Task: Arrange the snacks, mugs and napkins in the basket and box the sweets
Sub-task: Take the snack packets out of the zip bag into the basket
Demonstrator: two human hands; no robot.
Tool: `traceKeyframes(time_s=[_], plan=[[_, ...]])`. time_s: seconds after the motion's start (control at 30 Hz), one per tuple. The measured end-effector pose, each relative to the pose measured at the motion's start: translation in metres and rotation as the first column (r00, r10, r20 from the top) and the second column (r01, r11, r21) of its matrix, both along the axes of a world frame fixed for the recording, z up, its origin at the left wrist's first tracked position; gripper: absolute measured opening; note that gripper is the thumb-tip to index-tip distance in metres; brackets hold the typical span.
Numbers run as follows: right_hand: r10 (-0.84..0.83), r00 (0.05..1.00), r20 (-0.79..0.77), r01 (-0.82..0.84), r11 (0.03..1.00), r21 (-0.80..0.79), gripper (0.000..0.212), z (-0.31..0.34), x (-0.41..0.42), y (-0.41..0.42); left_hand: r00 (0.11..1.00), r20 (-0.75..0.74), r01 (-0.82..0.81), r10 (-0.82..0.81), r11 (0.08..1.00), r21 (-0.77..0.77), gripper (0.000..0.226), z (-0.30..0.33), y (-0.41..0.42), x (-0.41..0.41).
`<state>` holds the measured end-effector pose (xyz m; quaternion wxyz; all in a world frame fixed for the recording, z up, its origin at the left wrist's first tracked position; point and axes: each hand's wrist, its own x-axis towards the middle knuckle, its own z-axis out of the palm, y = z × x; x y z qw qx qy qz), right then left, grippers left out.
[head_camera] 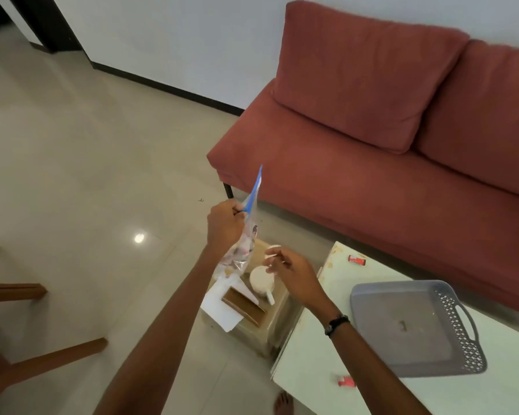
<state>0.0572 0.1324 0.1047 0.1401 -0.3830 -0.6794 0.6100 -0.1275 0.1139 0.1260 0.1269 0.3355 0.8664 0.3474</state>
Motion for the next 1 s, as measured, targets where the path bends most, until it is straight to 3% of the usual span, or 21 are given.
traceKeyframes(time_s=[0.17, 0.3, 0.53, 0.6, 0.73, 0.87, 1.0], plan=[[-0.208, 0.975, -0.076, 0.201, 0.975, -0.091, 0.033, 0.043, 0.020, 0.009, 0.972, 0.210, 0.084, -0.105, 0.991, 0.108, 0.011, 0.043, -0.006, 0.060], [-0.342, 0.937, -0.075, 0.323, 0.926, -0.194, 0.049, 0.064, 0.057, 0.013, 0.945, 0.256, 0.172, -0.202, 0.976, 0.135, 0.009, 0.059, -0.015, 0.122], [-0.487, 0.872, -0.051, 0.470, 0.861, -0.192, 0.020, 0.059, 0.172, 0.002, 0.865, 0.393, 0.278, -0.311, 0.950, 0.140, 0.017, 0.053, -0.029, 0.239], [-0.506, 0.861, -0.053, 0.492, 0.854, -0.167, 0.019, 0.059, 0.212, -0.002, 0.804, 0.506, 0.268, -0.313, 0.950, 0.162, 0.019, 0.052, -0.033, 0.277], [-0.432, 0.902, -0.008, 0.429, 0.898, -0.094, 0.018, 0.066, 0.290, -0.009, 0.580, 0.797, 0.156, -0.170, 0.983, 0.096, 0.021, 0.046, -0.036, 0.346], [-0.415, 0.906, 0.080, 0.419, 0.906, -0.049, 0.017, 0.072, 0.358, -0.018, 0.620, 0.747, 0.269, -0.238, 0.960, 0.083, 0.025, 0.044, -0.042, 0.407], [-0.371, 0.919, 0.134, 0.392, 0.894, -0.219, 0.017, 0.075, 0.410, -0.031, 0.644, 0.678, 0.324, -0.355, 0.929, 0.178, 0.022, 0.044, -0.055, 0.460]])
